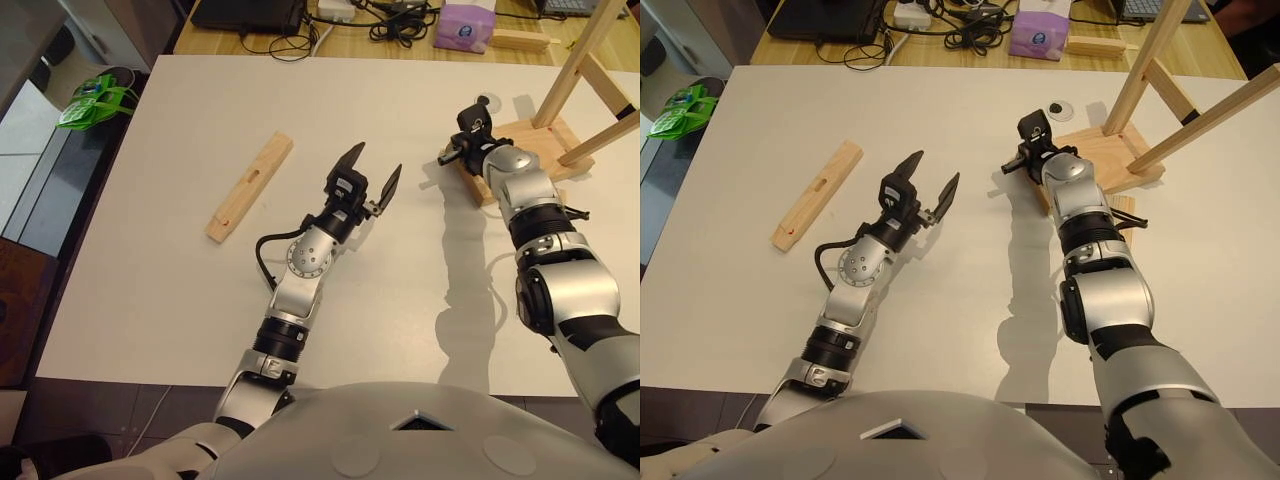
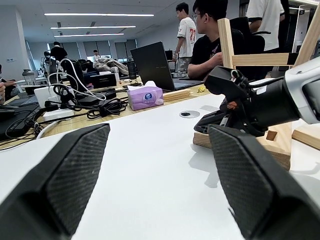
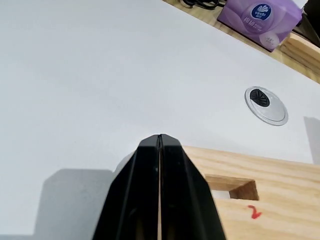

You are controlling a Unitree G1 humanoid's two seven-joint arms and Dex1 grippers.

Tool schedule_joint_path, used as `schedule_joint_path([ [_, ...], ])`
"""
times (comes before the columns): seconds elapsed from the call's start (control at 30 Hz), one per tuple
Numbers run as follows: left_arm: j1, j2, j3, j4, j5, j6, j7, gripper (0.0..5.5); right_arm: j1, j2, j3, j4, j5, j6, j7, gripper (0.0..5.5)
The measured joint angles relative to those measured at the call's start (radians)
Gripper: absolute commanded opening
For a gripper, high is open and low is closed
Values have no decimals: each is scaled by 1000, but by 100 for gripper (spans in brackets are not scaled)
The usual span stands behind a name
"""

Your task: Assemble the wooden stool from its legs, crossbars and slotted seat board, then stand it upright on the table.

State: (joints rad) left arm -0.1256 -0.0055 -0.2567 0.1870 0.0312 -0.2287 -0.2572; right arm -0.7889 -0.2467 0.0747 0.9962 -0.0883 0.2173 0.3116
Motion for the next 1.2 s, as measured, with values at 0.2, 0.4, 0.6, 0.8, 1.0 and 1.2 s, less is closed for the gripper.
schedule_joint_path([
  [0.2,0,0,1,0,0,-2,4,363,0,-50,-42,18,-15,-68,-131,1],
  [0.4,0,1,1,0,0,-2,4,363,8,-57,-23,43,-27,-71,-83,1],
  [0.6,0,1,1,0,0,-2,4,363,12,-55,-8,61,-36,-64,-38,1],
  [0.8,0,1,1,0,0,-2,6,363,-15,-53,-45,118,-4,-54,-15,1],
  [1.0,0,1,4,0,0,-2,6,363,-26,-88,22,113,-25,-46,188,1],
  [1.2,0,5,11,0,0,-3,8,363,2,-107,102,-16,-58,3,330,1],
])
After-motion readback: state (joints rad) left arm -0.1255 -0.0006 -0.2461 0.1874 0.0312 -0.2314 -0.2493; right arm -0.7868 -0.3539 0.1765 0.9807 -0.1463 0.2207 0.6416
